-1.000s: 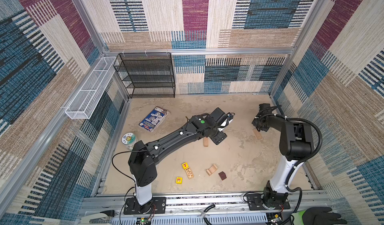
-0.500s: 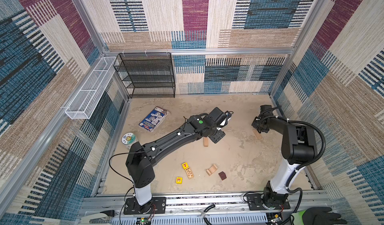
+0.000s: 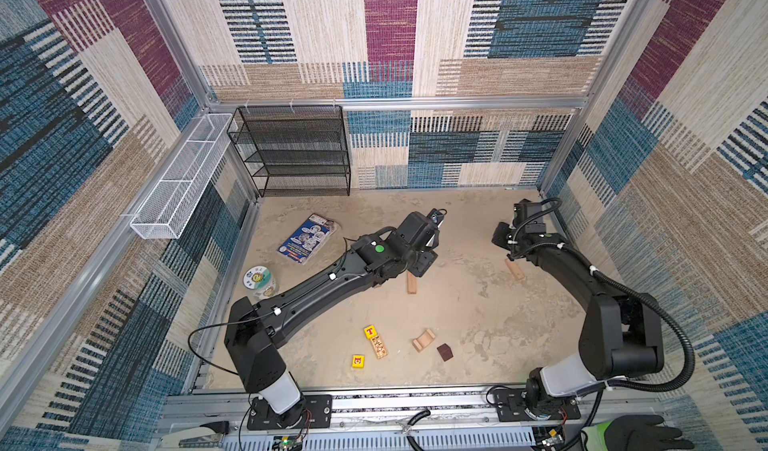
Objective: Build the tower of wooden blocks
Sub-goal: 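Carry the held bar with the right gripper toward the standing bar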
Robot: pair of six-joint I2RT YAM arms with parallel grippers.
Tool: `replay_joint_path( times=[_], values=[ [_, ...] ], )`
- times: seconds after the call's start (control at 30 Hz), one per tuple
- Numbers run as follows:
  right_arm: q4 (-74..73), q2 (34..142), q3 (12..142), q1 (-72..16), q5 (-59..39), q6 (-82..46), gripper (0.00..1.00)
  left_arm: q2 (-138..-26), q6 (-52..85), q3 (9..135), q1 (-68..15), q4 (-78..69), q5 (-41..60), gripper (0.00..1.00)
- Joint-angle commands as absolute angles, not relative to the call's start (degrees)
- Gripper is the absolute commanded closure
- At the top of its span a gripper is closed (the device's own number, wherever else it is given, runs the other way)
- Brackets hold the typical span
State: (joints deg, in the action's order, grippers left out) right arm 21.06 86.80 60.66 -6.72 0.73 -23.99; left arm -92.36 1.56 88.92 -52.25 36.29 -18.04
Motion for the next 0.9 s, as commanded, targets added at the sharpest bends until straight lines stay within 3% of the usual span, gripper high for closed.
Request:
replay_joint_path(
  times=[0.0, 0.33, 0.87],
  values=[
    [22.7, 85.3, 58.6, -12.7, -1.7, -28.5, 0.78, -89.1, 6.4, 85.4, -51.7, 30.8, -16.4, 0.31],
    [17.8, 88.8, 51.6, -25.2, -8.4, -36.0, 0.78, -84.3, 20.6, 69.9, -40.6, 29.3, 4.0, 0.37],
    [15.2, 95.9, 50.2, -28.6, -9.2, -35.8, 0.74, -96.4, 24.0, 69.1, -39.8, 28.1, 7.8, 0.48]
  ],
)
